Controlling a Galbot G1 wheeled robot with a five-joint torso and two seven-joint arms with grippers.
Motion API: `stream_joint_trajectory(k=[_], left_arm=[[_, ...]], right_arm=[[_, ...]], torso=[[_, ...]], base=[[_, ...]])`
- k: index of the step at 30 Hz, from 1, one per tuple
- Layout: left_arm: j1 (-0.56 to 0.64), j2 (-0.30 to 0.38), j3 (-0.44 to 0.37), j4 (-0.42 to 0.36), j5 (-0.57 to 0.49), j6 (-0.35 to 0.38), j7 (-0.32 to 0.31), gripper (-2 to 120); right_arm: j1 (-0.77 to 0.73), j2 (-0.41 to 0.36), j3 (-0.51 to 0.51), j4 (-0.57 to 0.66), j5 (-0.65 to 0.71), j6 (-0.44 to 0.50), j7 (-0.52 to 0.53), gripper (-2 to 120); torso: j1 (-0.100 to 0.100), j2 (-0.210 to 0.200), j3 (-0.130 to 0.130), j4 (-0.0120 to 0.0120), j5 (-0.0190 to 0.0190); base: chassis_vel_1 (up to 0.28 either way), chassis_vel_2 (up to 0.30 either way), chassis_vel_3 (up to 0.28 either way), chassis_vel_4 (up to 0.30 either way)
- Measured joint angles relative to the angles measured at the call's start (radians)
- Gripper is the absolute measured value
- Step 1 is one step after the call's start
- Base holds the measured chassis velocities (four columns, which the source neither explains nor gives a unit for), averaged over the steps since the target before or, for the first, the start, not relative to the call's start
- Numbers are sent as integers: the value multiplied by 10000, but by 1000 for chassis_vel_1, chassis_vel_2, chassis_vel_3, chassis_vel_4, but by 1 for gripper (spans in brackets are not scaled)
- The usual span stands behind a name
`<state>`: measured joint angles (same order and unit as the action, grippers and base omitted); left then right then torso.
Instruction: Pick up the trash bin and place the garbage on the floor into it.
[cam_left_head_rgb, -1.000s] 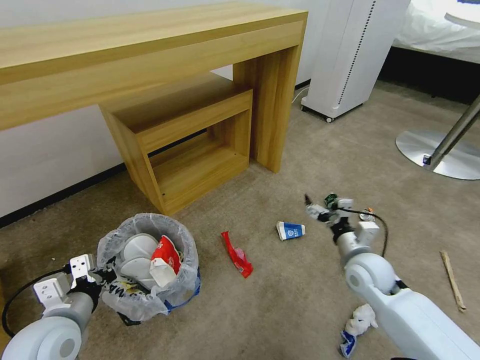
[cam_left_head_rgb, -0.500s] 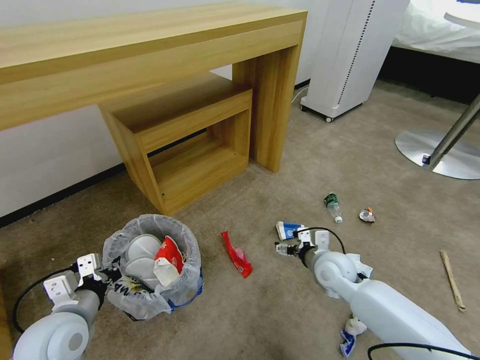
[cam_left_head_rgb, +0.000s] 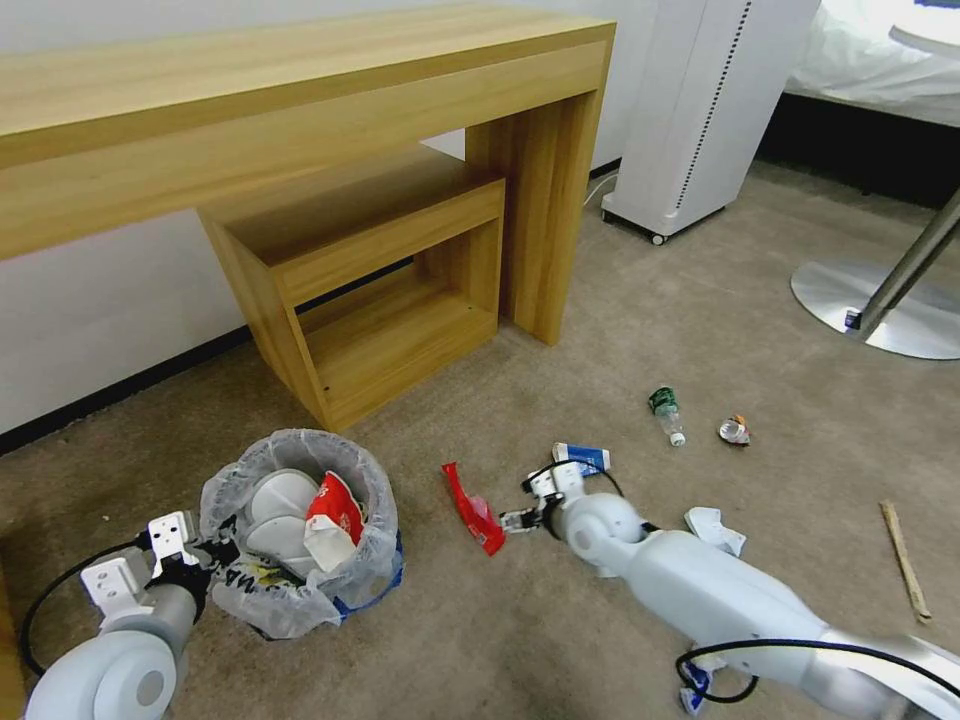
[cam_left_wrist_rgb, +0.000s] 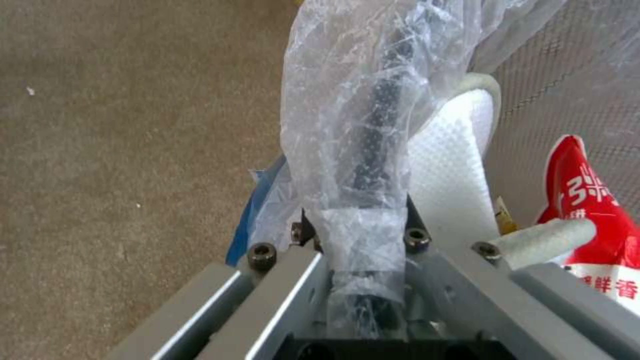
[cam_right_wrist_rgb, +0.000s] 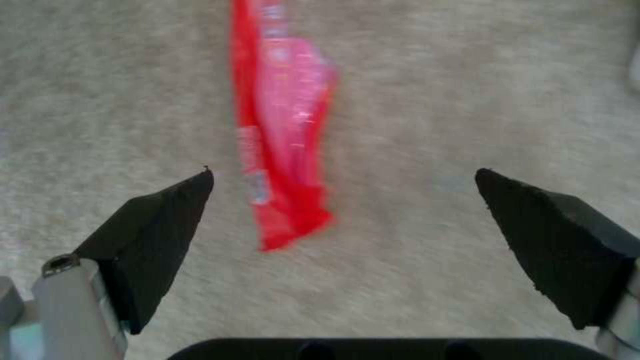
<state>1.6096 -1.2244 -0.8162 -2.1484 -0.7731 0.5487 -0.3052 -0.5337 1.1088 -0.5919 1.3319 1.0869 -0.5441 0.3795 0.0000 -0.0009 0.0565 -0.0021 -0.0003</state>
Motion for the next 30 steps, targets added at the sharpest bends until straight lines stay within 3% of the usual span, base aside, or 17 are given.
stream_joint_trajectory(k=[6, 16, 30], left_arm=[[0, -23, -69, 14, -14, -60, 28, 1], [-6, -53, -61, 122, -2, -161, 60, 1], [24, -110, -6, 139, 41, -287, 130, 1]], right_arm=[[171, 1048, -444, -1237, -570, 208, -187, 100], [204, 1399, -441, -2093, -980, 467, -308, 96], [100, 1812, -468, -3167, -1719, 1352, -655, 45]], torso=[[0, 0, 0, 2, 2], [0, 0, -1, 0, 1], [0, 0, -2, 0, 3]], base=[[0, 0, 0, 0], [0, 0, 0, 0], [0, 0, 0, 0]])
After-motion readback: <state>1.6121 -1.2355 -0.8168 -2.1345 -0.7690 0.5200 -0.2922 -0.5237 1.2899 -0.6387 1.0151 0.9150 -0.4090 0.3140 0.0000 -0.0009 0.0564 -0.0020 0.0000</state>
